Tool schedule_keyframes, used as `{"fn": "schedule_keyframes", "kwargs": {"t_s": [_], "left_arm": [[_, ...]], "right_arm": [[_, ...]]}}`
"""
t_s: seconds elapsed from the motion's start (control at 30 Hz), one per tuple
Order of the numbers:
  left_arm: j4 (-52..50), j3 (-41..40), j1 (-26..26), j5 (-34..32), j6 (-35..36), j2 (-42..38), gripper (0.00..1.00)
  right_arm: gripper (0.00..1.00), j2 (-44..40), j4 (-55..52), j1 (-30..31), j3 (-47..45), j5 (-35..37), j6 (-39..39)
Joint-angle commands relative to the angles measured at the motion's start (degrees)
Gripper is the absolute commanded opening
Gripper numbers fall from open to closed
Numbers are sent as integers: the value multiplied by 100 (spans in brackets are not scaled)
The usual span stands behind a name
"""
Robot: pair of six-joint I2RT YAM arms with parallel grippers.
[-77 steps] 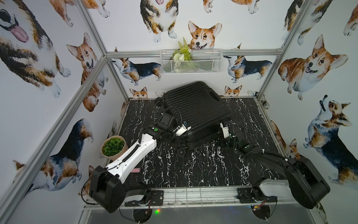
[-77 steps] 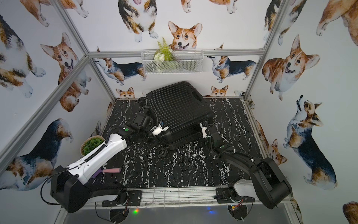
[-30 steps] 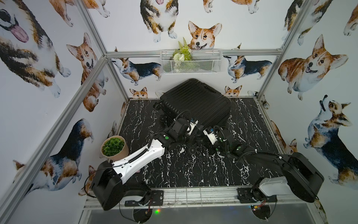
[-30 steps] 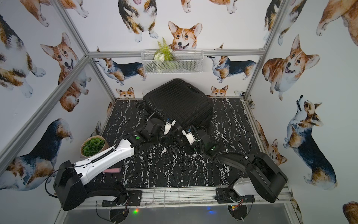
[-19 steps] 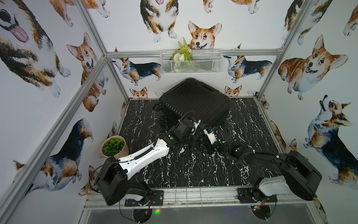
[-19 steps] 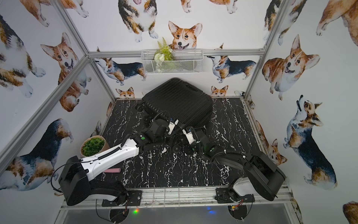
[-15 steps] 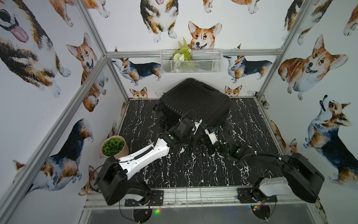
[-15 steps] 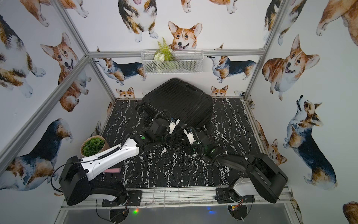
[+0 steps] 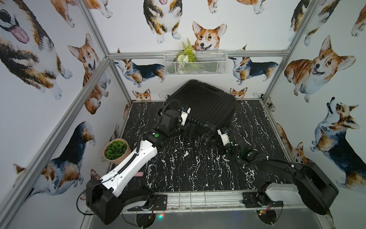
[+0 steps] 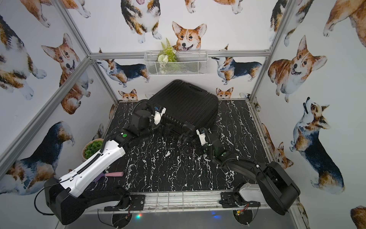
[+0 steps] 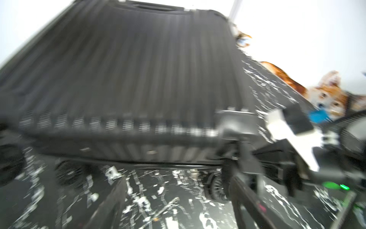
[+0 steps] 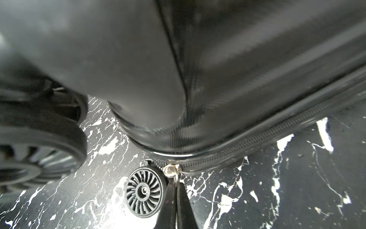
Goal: Close the suitcase zippers
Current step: Zip the zipper on the suitcase.
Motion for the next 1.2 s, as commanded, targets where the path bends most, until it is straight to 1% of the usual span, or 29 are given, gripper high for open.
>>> {"fn": "schedule_keyframes", "kwargs": {"t_s": [0.0,0.03,0.13,0.23,0.33,0.47,0.57,0.67,0.77,0.97,1.03,1.17], "left_arm": [[-666,318,792,-158,227,168,84],[-747,410,1034,-135,313,263,84],[-900,655,1532,-98,646,586,84],[-927,897,1905,-100,889,951,85],[-888,1133,2206,45,1011,1322,85],[-897,1516,2460,28,1299,1855,84],[-884,1772,2623,177,1441,2205,84],[-874,1966,2670,397,1653,2520,85],[-900,2124,2688,438,1750,2793,84],[-1246,2463,2698,885,1934,3234,74],[-1213,2441,2698,859,1922,3280,69],[-1317,2479,2694,757,1910,3377,51]], "right_arm": [[0,-28,-114,-23,-10,253,54],[0,-29,-104,-32,-4,237,55],[0,10,-148,-32,36,177,55],[0,41,-151,-30,57,148,53],[0,62,-186,-33,91,126,46],[0,68,-254,-33,128,96,18],[0,75,-244,-29,111,104,35],[0,67,-242,-29,94,130,54],[0,63,-265,-34,106,148,45],[0,68,-315,-29,128,166,18],[0,66,-323,-32,128,183,13],[0,65,-352,-32,128,216,9]]}}
